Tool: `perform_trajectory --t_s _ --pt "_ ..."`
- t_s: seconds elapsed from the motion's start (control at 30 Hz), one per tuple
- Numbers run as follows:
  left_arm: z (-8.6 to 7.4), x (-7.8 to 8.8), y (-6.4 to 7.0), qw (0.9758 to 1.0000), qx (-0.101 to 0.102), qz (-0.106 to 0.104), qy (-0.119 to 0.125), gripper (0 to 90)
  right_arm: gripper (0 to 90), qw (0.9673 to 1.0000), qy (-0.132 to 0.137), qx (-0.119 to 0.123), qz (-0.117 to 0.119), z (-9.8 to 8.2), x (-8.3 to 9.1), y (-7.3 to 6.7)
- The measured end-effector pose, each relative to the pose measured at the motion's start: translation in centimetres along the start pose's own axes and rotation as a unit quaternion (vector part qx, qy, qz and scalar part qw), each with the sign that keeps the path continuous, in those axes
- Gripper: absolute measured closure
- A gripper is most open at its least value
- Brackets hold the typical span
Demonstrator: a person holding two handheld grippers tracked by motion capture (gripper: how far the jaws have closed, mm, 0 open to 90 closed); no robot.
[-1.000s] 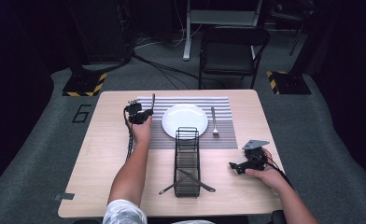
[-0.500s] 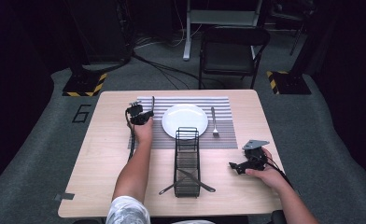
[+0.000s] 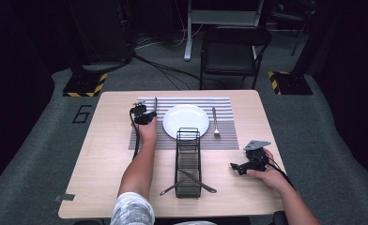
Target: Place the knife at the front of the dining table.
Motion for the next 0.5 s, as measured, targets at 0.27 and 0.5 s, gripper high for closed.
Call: perform_trajectory --t_s 0.27,0.5 --pt "-0.4 -0.4 -0.8 0.9999 0.007 0.007 -0.010 82.1 0.0 1.0000 0.000 0.002 0.001 0.0 0.0 0.0" --pt "0.1 0.2 -1.3 0.9998 0.010 0.015 0.000 78.1 0.0 1.0000 0.000 0.002 0.002 0.0 0.0 0.0"
Point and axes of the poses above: each handheld gripper's, and its own axes: x roughly backward along the jaws, z roughly out of its top, y roughly to its right, the point moved 5 cm from there along -x, roughly forward along the jaws, and after that the axes turned 11 degrees about x, right-handed, at the moved point
